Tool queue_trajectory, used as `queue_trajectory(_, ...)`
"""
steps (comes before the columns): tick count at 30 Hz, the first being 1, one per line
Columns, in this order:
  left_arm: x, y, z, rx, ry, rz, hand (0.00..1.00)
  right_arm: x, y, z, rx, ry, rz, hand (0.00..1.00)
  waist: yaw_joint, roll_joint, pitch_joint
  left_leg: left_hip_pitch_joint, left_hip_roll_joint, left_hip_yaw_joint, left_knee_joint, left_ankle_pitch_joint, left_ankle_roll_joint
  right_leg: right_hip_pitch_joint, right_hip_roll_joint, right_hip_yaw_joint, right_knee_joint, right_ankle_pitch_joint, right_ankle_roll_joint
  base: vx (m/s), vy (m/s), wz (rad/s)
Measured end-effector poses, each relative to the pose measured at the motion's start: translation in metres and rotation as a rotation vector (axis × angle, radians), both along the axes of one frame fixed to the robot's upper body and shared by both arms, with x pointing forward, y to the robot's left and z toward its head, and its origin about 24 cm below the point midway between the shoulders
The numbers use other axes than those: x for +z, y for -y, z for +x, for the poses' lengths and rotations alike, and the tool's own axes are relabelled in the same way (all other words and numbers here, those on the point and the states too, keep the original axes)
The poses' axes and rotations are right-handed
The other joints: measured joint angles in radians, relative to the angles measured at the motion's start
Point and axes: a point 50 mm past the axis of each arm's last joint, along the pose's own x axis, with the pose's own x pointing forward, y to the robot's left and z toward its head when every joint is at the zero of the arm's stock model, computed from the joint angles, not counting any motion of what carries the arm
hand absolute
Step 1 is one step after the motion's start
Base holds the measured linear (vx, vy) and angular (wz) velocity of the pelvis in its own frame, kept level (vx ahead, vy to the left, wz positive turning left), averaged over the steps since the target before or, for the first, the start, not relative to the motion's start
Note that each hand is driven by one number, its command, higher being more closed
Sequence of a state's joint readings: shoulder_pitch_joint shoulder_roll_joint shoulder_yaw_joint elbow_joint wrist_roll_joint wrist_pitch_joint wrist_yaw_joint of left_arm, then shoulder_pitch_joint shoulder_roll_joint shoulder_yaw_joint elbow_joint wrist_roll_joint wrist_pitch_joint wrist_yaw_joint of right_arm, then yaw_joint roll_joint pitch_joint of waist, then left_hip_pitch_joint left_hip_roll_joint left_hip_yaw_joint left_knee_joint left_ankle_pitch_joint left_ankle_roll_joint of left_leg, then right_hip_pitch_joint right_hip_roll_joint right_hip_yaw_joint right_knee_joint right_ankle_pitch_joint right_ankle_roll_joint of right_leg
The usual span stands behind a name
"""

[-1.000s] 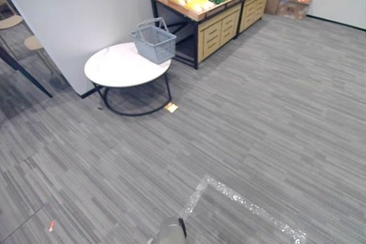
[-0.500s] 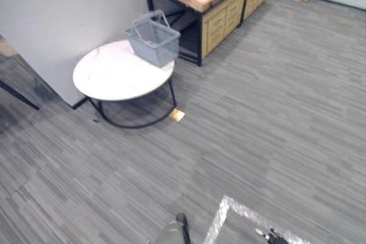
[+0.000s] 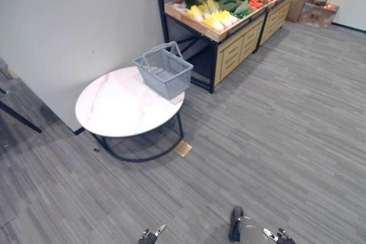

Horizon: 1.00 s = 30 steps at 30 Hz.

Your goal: Pick vegetable in the basket

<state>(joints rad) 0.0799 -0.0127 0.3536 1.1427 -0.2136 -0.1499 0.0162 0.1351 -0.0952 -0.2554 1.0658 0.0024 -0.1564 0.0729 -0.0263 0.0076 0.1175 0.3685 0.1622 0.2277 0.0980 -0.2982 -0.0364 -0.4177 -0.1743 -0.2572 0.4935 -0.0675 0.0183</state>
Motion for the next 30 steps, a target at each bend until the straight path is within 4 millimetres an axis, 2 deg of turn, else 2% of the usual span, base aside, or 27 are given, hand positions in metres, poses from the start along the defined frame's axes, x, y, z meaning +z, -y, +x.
queue_trajectory(2,0.0,0.004,0.001,0.008,0.004,-0.011,0.0,0.001,0.003,0.002,0.007,0.004,-0.009,0.0,-0.001,0.018,-0.004,-0.022,0.039,-0.029,0.084,0.045,-0.015,0.005,0.017,-0.02,0.067,-0.083,-0.017,0.6,-0.395,0.03)
queue_trajectory(3,0.0,0.006,0.001,0.028,0.008,-0.018,0.0,0.001,0.005,0.002,0.007,-0.001,-0.014,0.0,-0.002,0.031,-0.009,-0.054,0.068,-0.066,0.176,0.097,-0.027,0.032,0.038,-0.036,0.074,-0.12,-0.033,0.69,-0.449,0.11)
queue_trajectory(5,0.001,0.003,0.002,0.068,0.019,-0.019,0.0,0.001,0.007,0.002,0.008,-0.012,-0.016,0.0,-0.003,0.05,-0.005,-0.167,0.111,-0.161,0.438,0.23,-0.071,0.114,0.072,-0.068,0.038,-0.167,-0.045,0.53,-0.305,0.2)
queue_trajectory(6,0.001,0.002,0.002,0.09,0.023,-0.018,0.0,0.0,0.007,-0.001,0.009,-0.024,-0.018,0.0,0.0,0.042,0.003,-0.27,0.115,-0.226,0.656,0.34,-0.129,0.181,0.09,-0.074,0.004,-0.191,-0.047,0.5,-0.198,0.2)
queue_trajectory(7,0.001,0.0,0.001,0.1,0.023,-0.017,0.0,0.001,0.008,0.0,0.018,-0.027,-0.025,0.0,0.003,0.047,0.008,-0.337,0.123,-0.234,0.822,0.356,-0.144,0.241,0.104,-0.077,-0.028,-0.201,-0.051,0.58,-0.186,0.09)
queue_trajectory(8,0.0,-0.001,-0.003,0.123,0.013,-0.021,0.0,0.001,0.009,0.0,0.035,-0.034,-0.036,0.0,0.008,0.048,0.013,-0.408,0.13,-0.201,0.983,0.347,-0.133,0.328,0.117,-0.077,-0.078,-0.211,-0.06,0.48,-0.122,-0.03)
queue_trajectory(9,0.001,-0.004,-0.005,0.136,0.012,-0.014,0.0,0.001,0.008,0.001,0.039,-0.035,-0.037,0.0,0.013,0.042,0.014,-0.478,0.123,-0.164,1.071,0.314,-0.111,0.408,0.122,-0.075,-0.137,-0.214,-0.063,0.43,-0.088,-0.11)
queue_trajectory(10,0.001,-0.005,-0.006,0.136,0.01,-0.013,0.0,0.001,0.007,0.002,0.042,-0.033,-0.037,0.0,0.016,0.039,0.013,-0.515,0.117,-0.144,1.088,0.292,-0.106,0.441,0.122,-0.072,-0.165,-0.215,-0.062,0.41,-0.056,-0.11)
queue_trajectory(12,0.004,-0.008,0.001,0.127,0.044,0.004,0.0,0.001,0.006,0.008,0.052,-0.024,-0.042,0.0,0.031,0.036,0.013,-0.652,0.091,-0.078,1.028,0.21,-0.082,0.534,0.125,-0.065,-0.268,-0.208,-0.044,0.44,-0.015,-0.14)
queue_trajectory(13,0.005,-0.009,0.003,0.131,0.06,0.009,0.0,0.002,0.005,0.011,0.058,-0.022,-0.044,0.0,0.034,0.034,0.014,-0.693,0.088,-0.036,0.941,0.174,-0.071,0.576,0.125,-0.06,-0.307,-0.192,-0.017,0.46,0.04,-0.17)
queue_trajectory(14,0.006,-0.011,0.005,0.127,0.07,0.016,0.0,0.002,0.003,0.016,0.062,-0.015,-0.038,0.0,0.04,0.03,0.016,-0.713,0.071,0.026,0.769,0.143,-0.06,0.628,0.122,-0.057,-0.347,-0.187,-0.005,0.4,0.053,-0.18)
queue_trajectory(15,0.006,-0.011,0.006,0.118,0.074,0.02,0.0,0.002,0.001,0.019,0.063,-0.008,-0.036,0.0,0.045,0.026,0.017,-0.71,0.056,0.049,0.654,0.145,-0.055,0.648,0.117,-0.055,-0.364,-0.186,0.004,0.51,0.1,-0.37)
queue_trajectory(16,0.007,-0.01,0.008,0.119,0.084,0.022,0.0,0.003,-0.003,0.025,0.076,0.007,-0.032,0.0,0.061,0.019,0.019,-0.697,0.024,0.081,0.419,0.172,-0.027,0.691,0.1,-0.038,-0.391,-0.198,0.027,0.53,0.171,-0.54)
queue_trajectory(17,0.007,-0.01,0.008,0.127,0.083,0.023,0.0,0.004,-0.01,0.031,0.11,0.023,-0.026,0.0,0.07,0.016,0.017,-0.695,0.005,0.086,0.217,0.225,-0.014,0.731,0.091,-0.019,-0.417,-0.213,0.045,0.75,0.324,-0.76)
queue_trajectory(18,0.008,-0.011,0.009,0.132,0.089,0.029,0.0,0.004,-0.019,0.035,0.154,0.039,-0.02,0.0,0.076,0.014,0.018,-0.705,0.01,0.086,0.108,0.269,-0.012,0.761,0.079,0.0,-0.429,-0.242,0.055,0.55,0.267,-0.65)
queue_trajectory(20,0.009,-0.014,0.008,0.135,0.096,0.04,0.0,0.003,-0.028,0.034,0.182,0.035,-0.004,0.0,0.086,-0.009,0.008,-0.719,0.006,0.107,0.16,0.356,0.01,0.785,0.05,0.027,-0.428,-0.283,0.039,0.5,0.281,-0.41)
queue_trajectory(21,0.011,-0.02,0.009,0.136,0.103,0.058,0.0,0.001,-0.038,0.033,0.185,0.033,0.023,0.0,0.086,-0.025,-0.011,-0.735,-0.006,0.158,0.216,0.347,0.057,0.789,0.023,0.054,-0.412,-0.28,0.026,0.58,0.316,-0.1)
queue_trajectory(22,0.012,-0.022,0.012,0.134,0.111,0.066,0.0,0.0,-0.045,0.031,0.189,0.03,0.042,0.0,0.085,-0.047,-0.013,-0.735,-0.015,0.176,0.25,0.305,0.099,0.774,0.001,0.089,-0.389,-0.244,-0.003,0.75,0.383,0.05)
queue_trajectory(23,0.012,-0.025,0.012,0.133,0.11,0.074,0.0,-0.001,-0.05,0.03,0.188,0.024,0.058,0.0,0.09,-0.054,-0.019,-0.747,-0.022,0.174,0.287,0.272,0.115,0.754,-0.008,0.139,-0.362,-0.171,-0.006,0.63,0.34,0.28)
queue_trajectory(24,0.011,-0.029,0.008,0.127,0.092,0.081,0.0,-0.002,-0.049,0.026,0.177,0.014,0.065,0.0,0.085,-0.061,-0.024,-0.74,-0.042,0.17,0.311,0.237,0.14,0.749,-0.015,0.182,-0.326,-0.093,0.013,0.66,0.353,0.34)
queue_trajectory(25,0.011,-0.03,0.007,0.124,0.081,0.084,0.0,-0.003,-0.047,0.025,0.166,0.007,0.062,0.0,0.081,-0.069,-0.024,-0.725,-0.059,0.169,0.311,0.221,0.15,0.737,-0.023,0.194,-0.283,-0.058,0.029,0.63,0.36,0.53)
queue_trajectory(26,0.008,-0.033,0.004,0.107,0.048,0.086,0.0,-0.005,-0.039,0.018,0.116,-0.02,0.059,0.0,0.082,-0.079,-0.024,-0.673,-0.094,0.159,0.284,0.184,0.149,0.692,-0.039,0.214,-0.128,0.022,0.088,0.6,0.355,0.53)
queue_trajectory(27,0.007,-0.035,0.001,0.08,0.023,0.094,0.0,-0.007,-0.034,0.012,0.07,-0.035,0.058,0.0,0.078,-0.088,-0.023,-0.619,-0.124,0.144,0.249,0.159,0.147,0.638,-0.055,0.225,0.026,0.12,0.131,0.66,0.378,0.57)
queue_trajectory(28,0.007,-0.04,-0.005,0.039,-0.009,0.11,0.0,-0.007,-0.027,0.008,0.043,-0.046,0.048,0.0,0.073,-0.099,-0.016,-0.536,-0.161,0.131,0.207,0.133,0.131,0.547,-0.07,0.258,0.268,0.261,0.184,0.49,0.248,0.46)
queue_trajectory(29,0.006,-0.043,-0.007,0.028,-0.024,0.116,0.0,-0.007,-0.024,0.005,0.034,-0.052,0.045,0.0,0.066,-0.102,-0.01,-0.49,-0.183,0.114,0.185,0.124,0.125,0.496,-0.077,0.259,0.408,0.266,0.198,0.58,0.243,0.53)
queue_trajectory(30,0.006,-0.045,-0.012,0.001,-0.051,0.123,0.0,-0.008,-0.019,-0.001,0.024,-0.065,0.033,0.0,0.047,-0.107,-0.006,-0.394,-0.213,0.087,0.138,0.116,0.12,0.418,-0.094,0.232,0.614,0.233,0.154,0.46,0.165,0.55)
